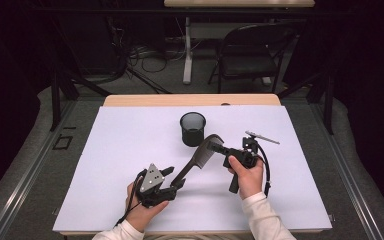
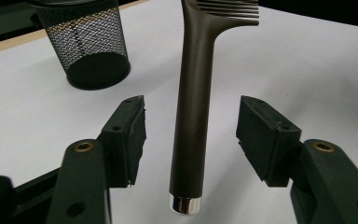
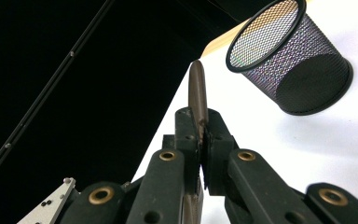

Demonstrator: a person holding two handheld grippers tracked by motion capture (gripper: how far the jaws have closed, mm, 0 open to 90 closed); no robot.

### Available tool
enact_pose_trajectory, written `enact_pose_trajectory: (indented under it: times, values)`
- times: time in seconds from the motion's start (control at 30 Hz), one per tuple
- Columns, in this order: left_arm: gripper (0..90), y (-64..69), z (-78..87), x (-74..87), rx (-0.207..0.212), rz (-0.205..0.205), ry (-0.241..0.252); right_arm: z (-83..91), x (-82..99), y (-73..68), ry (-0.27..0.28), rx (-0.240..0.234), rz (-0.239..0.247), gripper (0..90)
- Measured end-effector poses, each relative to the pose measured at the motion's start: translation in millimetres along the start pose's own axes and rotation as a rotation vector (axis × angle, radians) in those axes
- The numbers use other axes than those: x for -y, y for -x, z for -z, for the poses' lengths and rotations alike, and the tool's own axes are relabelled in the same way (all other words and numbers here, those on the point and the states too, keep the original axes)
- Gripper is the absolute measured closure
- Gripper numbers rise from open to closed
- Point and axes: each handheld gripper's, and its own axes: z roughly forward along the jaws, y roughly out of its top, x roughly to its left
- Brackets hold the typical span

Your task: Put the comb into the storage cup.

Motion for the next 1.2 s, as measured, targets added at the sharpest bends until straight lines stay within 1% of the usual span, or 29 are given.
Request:
enact_pose_trajectory:
  times: [0.13,0.2,0.27,0.3,0.37,0.43,0.5,0.53,0.57,0.63,0.77,0.83,0.87,0.93,0.97,1.0,1.03,1.07,1.13,1.2]
  values:
    - [38.0,-1.3,1.0,-0.5,-0.021,-0.002,0.006,1.3,-1.1,1.0,0.004,0.001,-0.001,87.2]
    - [36.7,-2.0,1.6,-0.9,-0.036,-0.013,0.009,2.0,-1.8,1.9,0.006,0.001,-0.006,87.2]
    - [36.3,-3.1,1.9,-1.3,-0.043,-0.015,0.011,3.0,-2.7,3.0,0.002,0.004,0.000,87.2]
    - [36.1,-3.7,2.1,-1.5,-0.042,-0.009,0.013,2.5,-2.7,3.1,0.018,0.003,-0.005,87.2]
    - [36.2,-5.9,2.5,-2.1,-0.022,0.003,0.021,3.9,-3.7,3.8,0.014,0.005,-0.005,87.2]
    - [36.2,-8.3,3.4,-3.0,-0.020,0.008,0.034,3.9,-4.4,4.5,0.028,0.004,-0.009,87.2]
    - [36.2,-11.5,4.0,-4.4,-0.012,0.021,0.034,5.4,-5.6,5.2,0.023,0.008,-0.012,87.2]
    - [36.2,-13.1,4.8,-5.1,-0.015,0.025,0.032,5.2,-5.8,5.4,0.033,0.006,-0.018,87.2]
    - [36.2,-14.3,5.4,-5.5,-0.018,0.030,0.035,6.5,-6.6,6.0,0.026,0.009,-0.014,87.2]
    - [36.2,-17.0,6.7,-6.6,-0.028,0.026,0.037,7.4,-7.2,6.8,0.031,0.011,-0.014,87.2]
    - [36.3,-22.2,10.5,-7.8,-0.039,0.040,0.047,9.2,-8.7,8.3,0.036,0.014,-0.011,87.2]
    - [36.3,-24.7,12.1,-7.8,-0.057,0.033,0.052,10.1,-9.4,9.1,0.041,0.018,-0.009,87.2]
    - [36.3,-26.3,12.8,-7.8,-0.060,0.038,0.050,10.2,-9.6,9.0,0.050,0.017,-0.016,87.2]
    - [36.3,-29.5,13.8,-7.5,-0.061,0.053,0.047,11.6,-10.4,9.7,0.048,0.021,-0.013,87.2]
    - [36.2,-30.7,14.0,-7.2,-0.069,0.052,0.045,12.2,-10.8,9.8,0.048,0.021,-0.014,87.2]
    - [36.3,-32.2,14.1,-6.9,-0.081,0.041,0.037,12.5,-11.1,10.3,0.053,0.021,-0.011,87.2]
    - [36.2,-33.2,14.2,-6.7,-0.100,0.036,0.024,13.0,-11.5,10.5,0.054,0.023,-0.012,87.2]
    - [36.2,-34.9,14.0,-6.2,-0.105,0.038,0.017,12.2,-11.4,10.7,0.071,0.017,-0.016,87.2]
    - [35.0,-38.1,13.9,-5.5,-0.111,0.054,0.007,14.5,-12.6,11.0,0.060,0.026,-0.008,87.2]
    - [33.0,-41.4,14.9,-5.2,-0.116,0.057,0.004,15.7,-13.3,11.2,0.064,0.025,-0.008,87.1]
